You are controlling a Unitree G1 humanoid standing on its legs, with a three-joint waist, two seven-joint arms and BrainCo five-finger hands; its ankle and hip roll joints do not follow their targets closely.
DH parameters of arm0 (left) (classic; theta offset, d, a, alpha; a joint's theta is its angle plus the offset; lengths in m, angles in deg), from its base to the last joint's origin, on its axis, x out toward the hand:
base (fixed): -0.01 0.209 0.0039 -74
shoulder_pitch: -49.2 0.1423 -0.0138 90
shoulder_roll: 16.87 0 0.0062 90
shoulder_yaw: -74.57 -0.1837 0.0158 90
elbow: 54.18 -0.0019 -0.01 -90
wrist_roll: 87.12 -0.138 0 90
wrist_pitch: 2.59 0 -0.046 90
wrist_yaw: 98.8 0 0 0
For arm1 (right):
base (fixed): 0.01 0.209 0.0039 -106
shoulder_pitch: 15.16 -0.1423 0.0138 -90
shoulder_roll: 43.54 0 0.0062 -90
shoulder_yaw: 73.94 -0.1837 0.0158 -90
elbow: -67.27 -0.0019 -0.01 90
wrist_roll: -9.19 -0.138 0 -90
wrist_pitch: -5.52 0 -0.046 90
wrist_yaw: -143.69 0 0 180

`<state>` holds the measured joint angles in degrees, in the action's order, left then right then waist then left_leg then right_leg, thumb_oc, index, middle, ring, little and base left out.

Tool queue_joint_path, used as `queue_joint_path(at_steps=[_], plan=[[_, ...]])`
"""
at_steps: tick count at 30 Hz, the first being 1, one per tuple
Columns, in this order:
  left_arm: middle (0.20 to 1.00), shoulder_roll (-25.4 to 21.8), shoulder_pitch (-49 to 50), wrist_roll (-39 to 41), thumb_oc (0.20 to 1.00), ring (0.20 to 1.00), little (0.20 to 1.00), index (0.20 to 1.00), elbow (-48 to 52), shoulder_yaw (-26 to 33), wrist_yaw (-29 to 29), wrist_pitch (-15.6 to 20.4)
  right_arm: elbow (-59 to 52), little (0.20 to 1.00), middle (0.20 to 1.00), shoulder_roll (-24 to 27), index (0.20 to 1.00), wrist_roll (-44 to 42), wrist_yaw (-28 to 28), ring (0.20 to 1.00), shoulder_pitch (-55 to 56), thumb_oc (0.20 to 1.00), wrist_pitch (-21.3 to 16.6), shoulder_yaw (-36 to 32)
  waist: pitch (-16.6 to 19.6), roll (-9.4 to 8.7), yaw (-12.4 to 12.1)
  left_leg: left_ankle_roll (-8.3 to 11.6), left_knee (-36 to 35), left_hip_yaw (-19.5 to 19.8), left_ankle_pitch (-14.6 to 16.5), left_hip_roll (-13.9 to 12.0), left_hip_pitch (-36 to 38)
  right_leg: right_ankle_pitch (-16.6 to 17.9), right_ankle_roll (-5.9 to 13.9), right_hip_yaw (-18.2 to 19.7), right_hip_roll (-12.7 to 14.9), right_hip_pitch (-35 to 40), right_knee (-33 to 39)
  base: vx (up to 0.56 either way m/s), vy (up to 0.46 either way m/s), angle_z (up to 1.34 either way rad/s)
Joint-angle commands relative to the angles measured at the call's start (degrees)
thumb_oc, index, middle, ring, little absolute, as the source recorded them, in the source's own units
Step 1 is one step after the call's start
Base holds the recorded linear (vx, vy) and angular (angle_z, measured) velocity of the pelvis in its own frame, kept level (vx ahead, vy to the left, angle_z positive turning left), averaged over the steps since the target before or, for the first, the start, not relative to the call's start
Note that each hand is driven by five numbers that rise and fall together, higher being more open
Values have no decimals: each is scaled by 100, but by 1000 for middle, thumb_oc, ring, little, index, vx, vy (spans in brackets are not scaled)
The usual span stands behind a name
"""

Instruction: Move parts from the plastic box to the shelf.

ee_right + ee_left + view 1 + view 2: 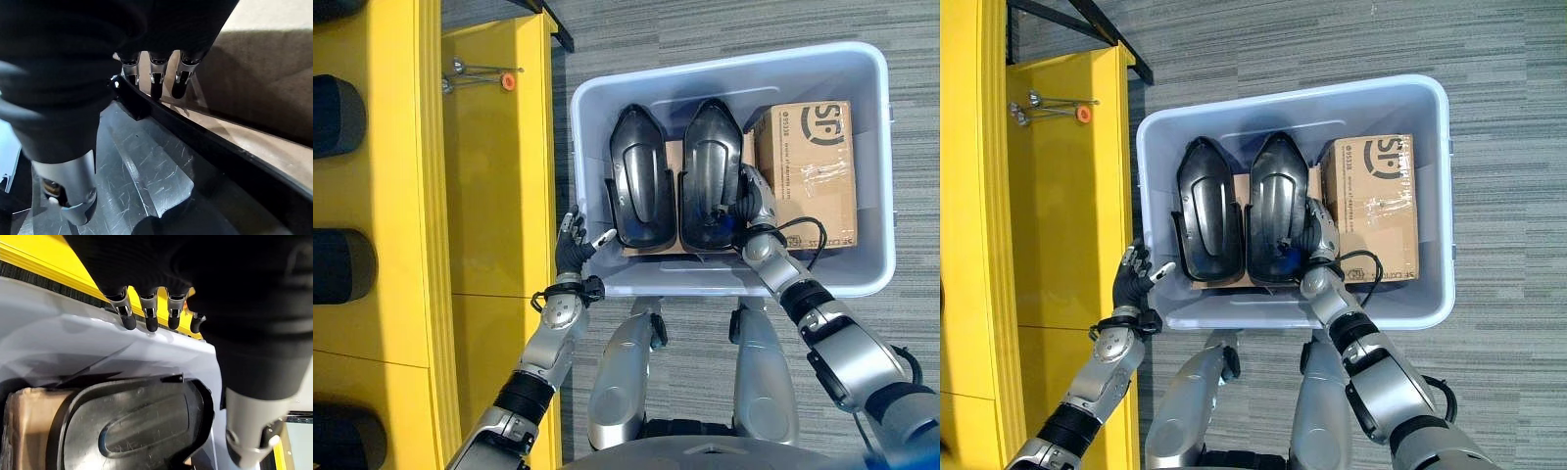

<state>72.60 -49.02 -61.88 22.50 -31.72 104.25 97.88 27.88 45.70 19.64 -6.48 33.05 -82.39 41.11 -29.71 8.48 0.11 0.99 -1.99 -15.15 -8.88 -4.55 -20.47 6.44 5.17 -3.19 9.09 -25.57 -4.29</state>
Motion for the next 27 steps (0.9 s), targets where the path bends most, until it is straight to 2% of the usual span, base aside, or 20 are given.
queue_joint_path(at_steps=[1, 12, 27], plan=[[1000, -194, -15, -156, 1000, 1000, 1000, 1000, 172, -18, 126, 286, 390, 1000, 1000, -241, 1000, 4, -42, 1000, 138, 1000, 119, 105, -8, -155, -55, 161, 734, 260, 645, -27, -145, -174, 357, -208, 436, -166, -341, 0, 0, 0], [1000, -207, -132, -203, 1000, 1000, 1000, 1000, 118, -13, 144, 283, 430, 1000, 1000, -345, 1000, -30, 33, 1000, 137, 1000, 61, 138, -8, -212, 3, 156, 743, 218, 705, -24, -104, -174, 358, -145, 419, -168, -341, 0, 0, 0], [1000, -186, -174, -274, 1000, 1000, 1000, 1000, 99, 129, 252, 225, -1492, 1000, 1000, -234, 1000, -89, 59, 1000, 453, 1000, -222, 43, -8, -466, 166, 142, 751, 189, 785, -59, 72, -192, 361, -73, 377, -29, -340, 0, 0, 0]])
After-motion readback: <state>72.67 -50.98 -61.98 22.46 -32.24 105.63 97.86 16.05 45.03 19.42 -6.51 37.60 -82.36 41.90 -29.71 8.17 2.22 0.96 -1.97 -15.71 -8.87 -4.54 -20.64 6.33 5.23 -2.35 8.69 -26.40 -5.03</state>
